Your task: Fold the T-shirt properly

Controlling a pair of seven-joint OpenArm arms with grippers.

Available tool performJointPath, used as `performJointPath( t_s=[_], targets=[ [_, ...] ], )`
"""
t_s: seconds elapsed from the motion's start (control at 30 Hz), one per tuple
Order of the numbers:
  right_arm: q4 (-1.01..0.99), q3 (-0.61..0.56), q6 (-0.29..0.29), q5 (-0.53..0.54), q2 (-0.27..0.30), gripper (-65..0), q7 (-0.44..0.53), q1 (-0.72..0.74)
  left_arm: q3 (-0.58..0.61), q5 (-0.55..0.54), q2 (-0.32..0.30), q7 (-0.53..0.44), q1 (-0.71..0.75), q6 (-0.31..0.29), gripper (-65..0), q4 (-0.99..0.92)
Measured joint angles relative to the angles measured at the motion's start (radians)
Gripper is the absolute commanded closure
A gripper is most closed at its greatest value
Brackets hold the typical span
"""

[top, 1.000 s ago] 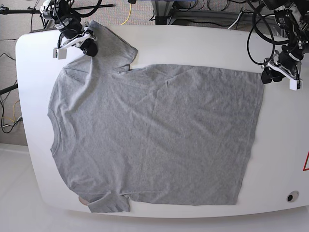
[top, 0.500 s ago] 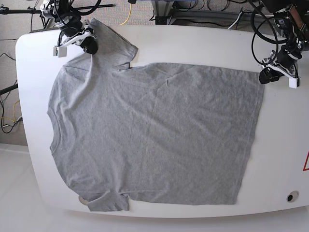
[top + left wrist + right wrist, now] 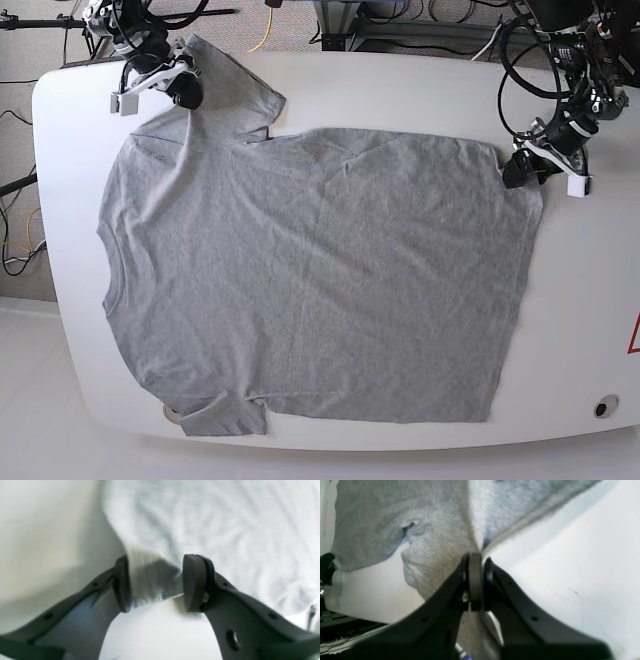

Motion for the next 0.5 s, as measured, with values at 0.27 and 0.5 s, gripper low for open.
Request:
performJointPath(
  t_s=[0.27,0.5],
  targets=[
    [0.000,0.000,0.000,0.000,0.000,0.0,0.000,-0.001,0.002,-0.014,0.008,0.009,0.006,-0.008,-21.1,0.000],
    [0.000,0.000,0.000,0.000,0.000,0.0,0.000,-0.001,-0.002,0.002,0.005,0.046,0.037,-0.005,-2.1,0.036]
  ],
)
